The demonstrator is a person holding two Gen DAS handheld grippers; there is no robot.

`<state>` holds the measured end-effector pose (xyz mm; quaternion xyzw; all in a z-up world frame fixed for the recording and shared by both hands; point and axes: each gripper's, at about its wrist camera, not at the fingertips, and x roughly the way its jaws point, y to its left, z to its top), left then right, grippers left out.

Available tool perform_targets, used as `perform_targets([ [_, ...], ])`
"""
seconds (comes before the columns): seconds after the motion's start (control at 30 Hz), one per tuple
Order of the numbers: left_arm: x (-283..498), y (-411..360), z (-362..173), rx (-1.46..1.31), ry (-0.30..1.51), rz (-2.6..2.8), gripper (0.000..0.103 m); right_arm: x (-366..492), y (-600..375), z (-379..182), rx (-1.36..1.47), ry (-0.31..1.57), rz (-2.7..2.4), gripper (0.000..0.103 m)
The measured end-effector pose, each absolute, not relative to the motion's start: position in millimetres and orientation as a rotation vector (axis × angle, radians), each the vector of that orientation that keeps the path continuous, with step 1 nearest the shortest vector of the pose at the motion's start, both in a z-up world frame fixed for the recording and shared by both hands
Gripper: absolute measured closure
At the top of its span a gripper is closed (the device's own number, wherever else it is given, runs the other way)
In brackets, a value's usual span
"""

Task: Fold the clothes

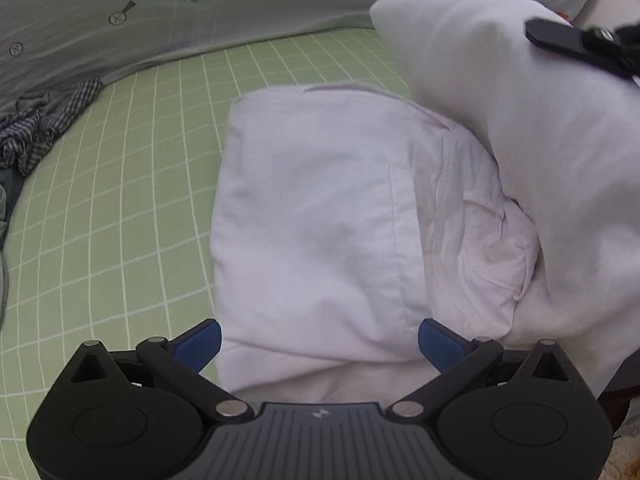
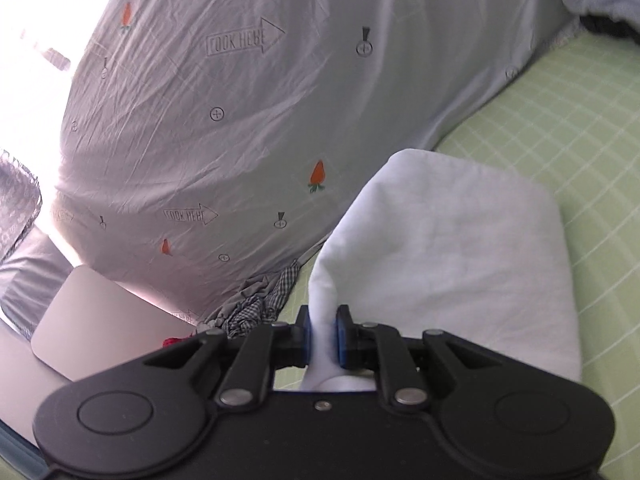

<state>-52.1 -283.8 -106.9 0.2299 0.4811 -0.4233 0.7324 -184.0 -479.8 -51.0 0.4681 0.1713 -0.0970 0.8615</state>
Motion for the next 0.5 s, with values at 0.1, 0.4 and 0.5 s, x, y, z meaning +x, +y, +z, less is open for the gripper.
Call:
perform_targets([
  [0.1,-52,-277,-112,0.498,1.077,-0.950,0.000,-169,-469,-64,0.970,0.388,-0.203,0.090],
  [0.4,-37,-252,-107,0.396,1.082,-0.895,0.000,-147,-458,-115,1.055,0.543,-0.215,0.058],
  [0.5,-30,-244,-104,0.339,1.091,-0.842,0.000,-163,-463,-100,1.077,0.468,-0.225,0.012],
])
